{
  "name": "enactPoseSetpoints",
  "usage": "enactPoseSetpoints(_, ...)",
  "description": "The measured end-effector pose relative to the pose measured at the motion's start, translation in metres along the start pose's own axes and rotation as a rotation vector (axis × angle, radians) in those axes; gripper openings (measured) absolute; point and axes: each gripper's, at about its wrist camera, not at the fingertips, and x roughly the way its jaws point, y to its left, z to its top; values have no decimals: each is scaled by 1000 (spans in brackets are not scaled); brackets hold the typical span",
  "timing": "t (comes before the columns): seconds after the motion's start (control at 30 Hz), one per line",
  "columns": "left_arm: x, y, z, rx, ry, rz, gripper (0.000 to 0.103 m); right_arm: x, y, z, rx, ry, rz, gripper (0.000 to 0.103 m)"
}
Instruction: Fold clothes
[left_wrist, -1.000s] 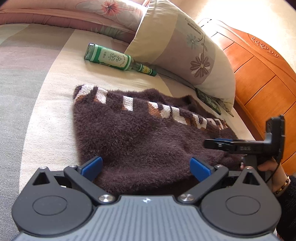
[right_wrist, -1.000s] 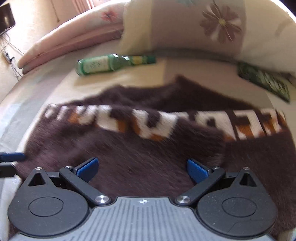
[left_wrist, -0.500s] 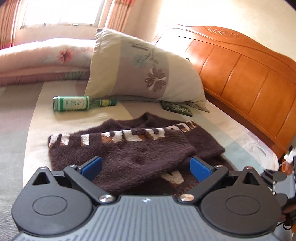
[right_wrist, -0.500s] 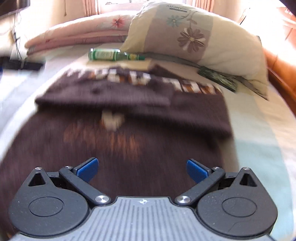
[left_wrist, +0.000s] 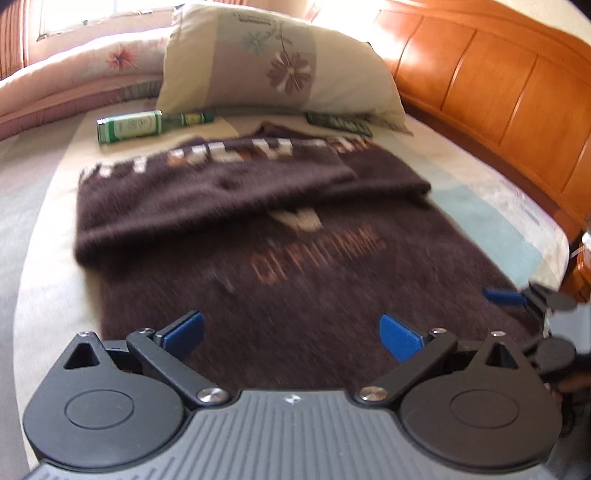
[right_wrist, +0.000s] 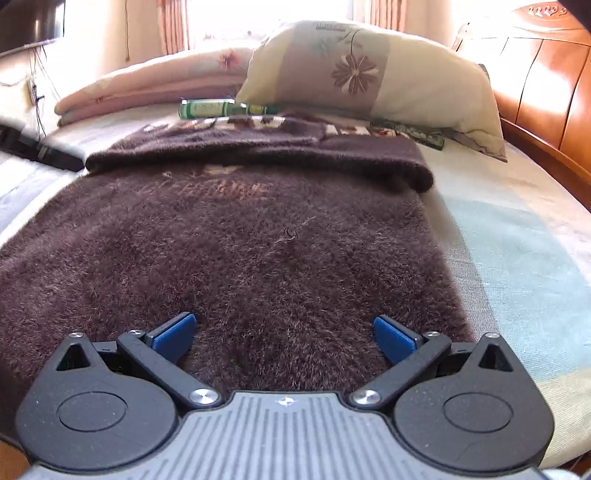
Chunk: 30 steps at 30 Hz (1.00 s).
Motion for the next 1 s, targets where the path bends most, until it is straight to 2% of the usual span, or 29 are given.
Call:
enactPoseSetpoints(0.07,2,-11,-13,-5,43,20,101,-2,-2,-3,-11,-14,16,103)
enactPoseSetpoints(0.17,6,-14,-37,-68,94,52,101,-5,-6,-12,-34,-64,46,103)
enactPoseSetpoints(0.3,-9,-23,-64,-80,62,113,101,-7,-8,-14,-32,-82,65,103)
enactPoseSetpoints(0.43,-19,-33,-65,-77,107,157,101,-10,-10,-17,-52,-92,75,103)
enactPoseSetpoints(0.5,-23,-38,-57,-78,96,148,101,-13,-13,-19,-42,-95,88,103)
enactPoseSetpoints(0.6,-28,-45,-40,-87,30,107,101,-16,-17,-19,-21,-92,105,103)
enactPoseSetpoints(0.73,-15,-50,-28,-105,-40,66,101,-23,-24,-7,80,-66,123,103)
enactPoseSetpoints(0.8,-3,-46,-32,-165,-39,65,102,-27,-31,1,129,-97,133,103)
enactPoseSetpoints(0.9,5,-33,-47,-262,-23,59,101,-23,-35,17,127,-107,107,103)
enactPoseSetpoints(1.0,-2,-28,-51,-267,-20,45,101,-11,-38,37,109,-96,82,103)
